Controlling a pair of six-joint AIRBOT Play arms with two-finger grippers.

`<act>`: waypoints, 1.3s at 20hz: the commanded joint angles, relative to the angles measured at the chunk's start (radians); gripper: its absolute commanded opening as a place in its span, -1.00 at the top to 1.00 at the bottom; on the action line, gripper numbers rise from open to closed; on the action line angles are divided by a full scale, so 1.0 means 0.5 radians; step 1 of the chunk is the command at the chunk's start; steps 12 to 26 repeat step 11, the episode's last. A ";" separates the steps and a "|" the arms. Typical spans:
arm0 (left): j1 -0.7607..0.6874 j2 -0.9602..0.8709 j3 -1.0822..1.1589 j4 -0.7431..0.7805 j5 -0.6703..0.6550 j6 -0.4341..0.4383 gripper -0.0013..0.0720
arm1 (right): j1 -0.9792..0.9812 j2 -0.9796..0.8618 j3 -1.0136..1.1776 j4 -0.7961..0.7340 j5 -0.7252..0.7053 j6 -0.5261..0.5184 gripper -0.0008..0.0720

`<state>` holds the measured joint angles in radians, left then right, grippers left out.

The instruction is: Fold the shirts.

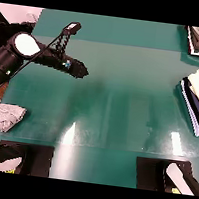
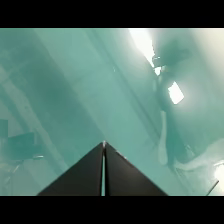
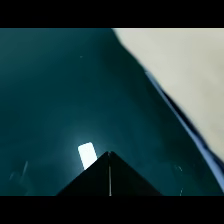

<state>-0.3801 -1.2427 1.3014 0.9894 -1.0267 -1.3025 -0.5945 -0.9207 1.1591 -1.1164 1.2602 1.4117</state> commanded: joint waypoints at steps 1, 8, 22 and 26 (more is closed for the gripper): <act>0.002 0.001 0.001 -0.009 0.052 0.001 0.90 | 0.441 0.010 -0.002 0.030 -0.056 0.002 0.91; 0.002 0.001 0.001 -0.009 0.171 0.001 0.90 | 0.674 0.010 -0.002 0.028 -0.135 0.001 0.91; 0.002 0.001 0.001 -0.009 0.223 0.001 0.90 | 0.672 0.010 -0.002 0.028 -0.131 0.002 0.91; 0.002 0.001 0.001 -0.009 0.223 0.001 0.90 | 0.672 0.010 -0.002 0.028 -0.131 0.002 0.91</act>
